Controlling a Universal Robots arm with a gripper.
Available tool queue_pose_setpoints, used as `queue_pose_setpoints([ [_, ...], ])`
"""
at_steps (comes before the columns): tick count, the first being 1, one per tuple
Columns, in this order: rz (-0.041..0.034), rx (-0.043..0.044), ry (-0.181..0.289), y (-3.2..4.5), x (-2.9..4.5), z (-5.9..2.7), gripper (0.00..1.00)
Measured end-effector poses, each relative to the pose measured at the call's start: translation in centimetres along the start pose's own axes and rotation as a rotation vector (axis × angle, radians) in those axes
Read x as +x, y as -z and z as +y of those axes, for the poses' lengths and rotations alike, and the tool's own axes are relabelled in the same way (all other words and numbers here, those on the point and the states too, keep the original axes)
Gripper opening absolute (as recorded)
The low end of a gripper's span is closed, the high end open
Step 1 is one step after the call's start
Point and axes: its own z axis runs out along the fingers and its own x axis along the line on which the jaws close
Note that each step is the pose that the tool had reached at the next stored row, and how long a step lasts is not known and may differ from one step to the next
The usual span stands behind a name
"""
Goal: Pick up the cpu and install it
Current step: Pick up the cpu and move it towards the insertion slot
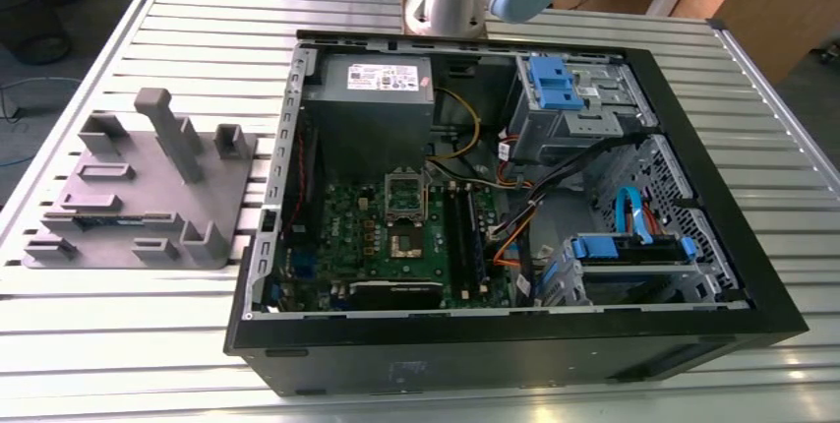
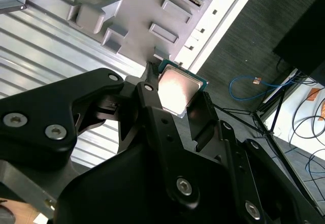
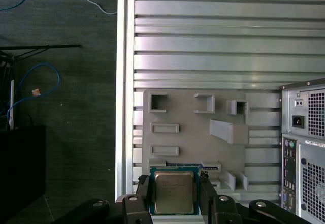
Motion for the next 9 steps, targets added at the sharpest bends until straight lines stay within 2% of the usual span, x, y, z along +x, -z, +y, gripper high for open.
queue_pose_setpoints([
  [8, 0.0000, 0.0001, 0.000, 0.01, 0.00, 0.00, 0.47],
  [9, 0.0002, 0.0000, 0.000, -0.01, -0.85, 0.01, 0.47],
])
